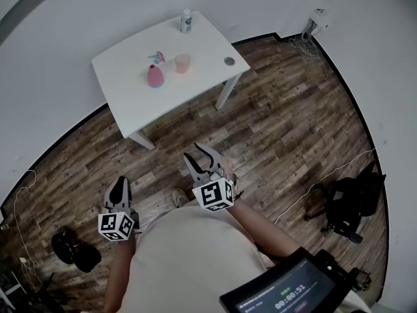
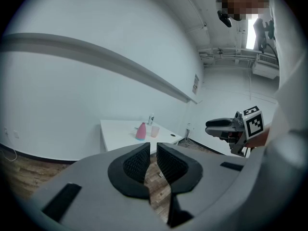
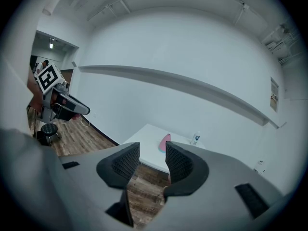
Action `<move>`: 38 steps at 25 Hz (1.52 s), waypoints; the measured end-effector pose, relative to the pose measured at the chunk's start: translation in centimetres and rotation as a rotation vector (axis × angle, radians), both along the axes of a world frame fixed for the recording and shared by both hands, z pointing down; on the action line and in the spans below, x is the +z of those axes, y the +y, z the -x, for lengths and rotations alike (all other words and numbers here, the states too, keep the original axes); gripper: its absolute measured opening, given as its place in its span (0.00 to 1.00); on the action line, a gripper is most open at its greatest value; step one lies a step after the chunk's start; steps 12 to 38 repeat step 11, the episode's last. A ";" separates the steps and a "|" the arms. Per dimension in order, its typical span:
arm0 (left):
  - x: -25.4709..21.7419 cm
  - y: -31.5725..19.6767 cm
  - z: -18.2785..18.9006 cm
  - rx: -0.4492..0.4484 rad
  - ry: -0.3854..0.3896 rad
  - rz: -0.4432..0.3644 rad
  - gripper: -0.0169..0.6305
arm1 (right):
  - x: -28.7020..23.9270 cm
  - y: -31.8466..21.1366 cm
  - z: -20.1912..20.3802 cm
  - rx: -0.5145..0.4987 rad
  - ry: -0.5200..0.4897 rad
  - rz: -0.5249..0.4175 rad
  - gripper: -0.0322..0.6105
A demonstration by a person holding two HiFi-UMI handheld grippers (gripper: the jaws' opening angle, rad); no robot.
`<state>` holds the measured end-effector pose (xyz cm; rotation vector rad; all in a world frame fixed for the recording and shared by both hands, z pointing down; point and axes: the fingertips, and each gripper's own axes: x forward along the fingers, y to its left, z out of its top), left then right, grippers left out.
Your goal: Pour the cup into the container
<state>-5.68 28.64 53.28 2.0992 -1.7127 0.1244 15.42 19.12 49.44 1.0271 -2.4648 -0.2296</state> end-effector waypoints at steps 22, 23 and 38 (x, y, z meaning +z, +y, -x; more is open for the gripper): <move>0.9 1.3 -4.2 0.003 0.026 0.045 0.08 | 0.2 1.2 -4.0 0.004 -0.024 0.061 0.32; 0.9 1.3 -4.2 0.003 0.026 0.045 0.08 | 0.2 1.2 -4.0 0.004 -0.024 0.061 0.32; 0.9 1.3 -4.2 0.003 0.026 0.045 0.08 | 0.2 1.2 -4.0 0.004 -0.024 0.061 0.32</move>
